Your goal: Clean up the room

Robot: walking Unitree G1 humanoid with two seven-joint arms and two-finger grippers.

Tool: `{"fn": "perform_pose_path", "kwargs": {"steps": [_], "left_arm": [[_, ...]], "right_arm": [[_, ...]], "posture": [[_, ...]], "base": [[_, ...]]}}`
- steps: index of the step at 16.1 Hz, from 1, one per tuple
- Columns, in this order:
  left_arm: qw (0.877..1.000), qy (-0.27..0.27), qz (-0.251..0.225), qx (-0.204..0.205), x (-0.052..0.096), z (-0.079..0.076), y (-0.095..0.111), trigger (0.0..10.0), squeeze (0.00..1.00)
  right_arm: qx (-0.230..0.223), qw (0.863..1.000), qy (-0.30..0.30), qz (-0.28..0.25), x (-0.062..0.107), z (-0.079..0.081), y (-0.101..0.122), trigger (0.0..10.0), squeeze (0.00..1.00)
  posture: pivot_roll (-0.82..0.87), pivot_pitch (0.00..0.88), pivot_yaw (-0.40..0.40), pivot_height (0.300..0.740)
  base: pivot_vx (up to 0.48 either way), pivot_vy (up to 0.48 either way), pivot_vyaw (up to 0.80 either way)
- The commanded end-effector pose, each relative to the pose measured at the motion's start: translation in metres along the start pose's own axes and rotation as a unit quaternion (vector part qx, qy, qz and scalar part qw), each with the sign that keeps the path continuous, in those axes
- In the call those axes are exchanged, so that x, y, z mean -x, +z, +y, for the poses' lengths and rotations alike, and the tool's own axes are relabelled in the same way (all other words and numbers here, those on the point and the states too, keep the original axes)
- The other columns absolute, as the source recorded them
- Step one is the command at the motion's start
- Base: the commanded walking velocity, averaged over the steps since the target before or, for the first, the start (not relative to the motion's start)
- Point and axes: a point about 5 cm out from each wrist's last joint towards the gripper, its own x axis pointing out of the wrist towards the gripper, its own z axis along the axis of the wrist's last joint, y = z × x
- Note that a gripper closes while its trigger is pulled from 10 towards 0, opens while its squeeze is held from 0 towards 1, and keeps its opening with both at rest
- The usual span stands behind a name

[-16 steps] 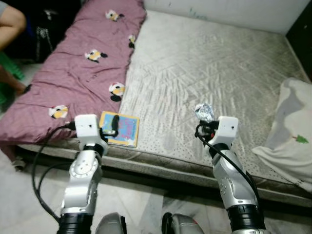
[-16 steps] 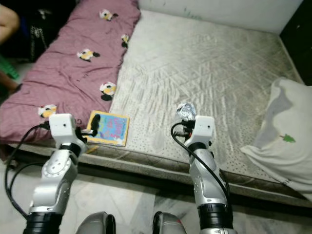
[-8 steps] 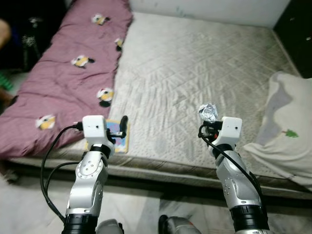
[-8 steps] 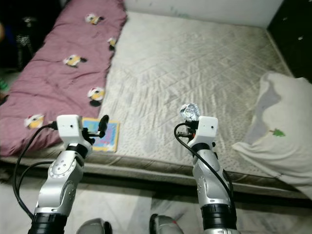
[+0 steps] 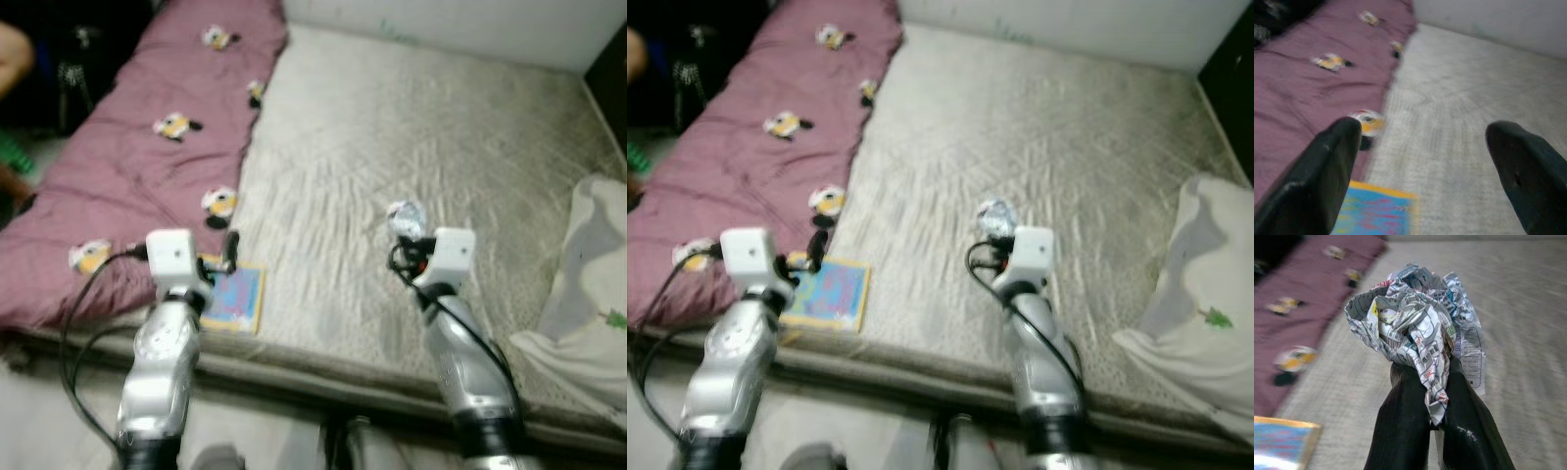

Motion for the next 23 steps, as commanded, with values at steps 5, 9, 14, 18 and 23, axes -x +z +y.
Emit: {"fn": "perform_pose_path", "kwargs": {"steps": [5,9,14,18,23], "left_arm": [[1.0,0.001,0.0,0.0,0.0023,-0.0012,-0.0005,10.0,0.0],[1.0,0.0,0.002,0.002,0.0025,-0.0014,-0.0013,10.0,0.0],[1.0,-0.002,0.002,0.003,0.0011,-0.002,-0.0004,10.0,0.0],[1.0,0.0,0.001,0.003,0.0006,-0.001,0.0003,10.0,0.0],[1.0,-0.001,0.002,0.001,0.0004,-0.0009,0.0,10.0,0.0]], "right_arm": [[-0.008,1.0,-0.014,-0.003,0.001,-0.004,0.0005,10.0,0.0],[-0.007,1.0,-0.016,0.001,0.0008,-0.0054,-0.0003,10.0,0.0],[-0.006,1.0,-0.015,0.002,-0.0005,-0.0058,0.0005,10.0,0.0],[-0.006,1.0,-0.011,0.0,-0.0011,-0.0041,0.001,10.0,0.0],[-0.01,1.0,-0.01,0.001,-0.0015,-0.0028,0.0001,10.0,0.0]], "posture": [[0.02,0.122,-0.055,0.74],[0.02,0.119,-0.055,0.74],[0.01,0.14,-0.061,0.74],[0.02,0.137,-0.059,0.74],[0.02,0.136,-0.056,0.74]], "base": [[0.0,0.0,0.0],[0.0,0.0,-0.72],[0.0,0.347,-0.58],[0.0,0.353,0.0],[0.0,0.352,0.0]]}}
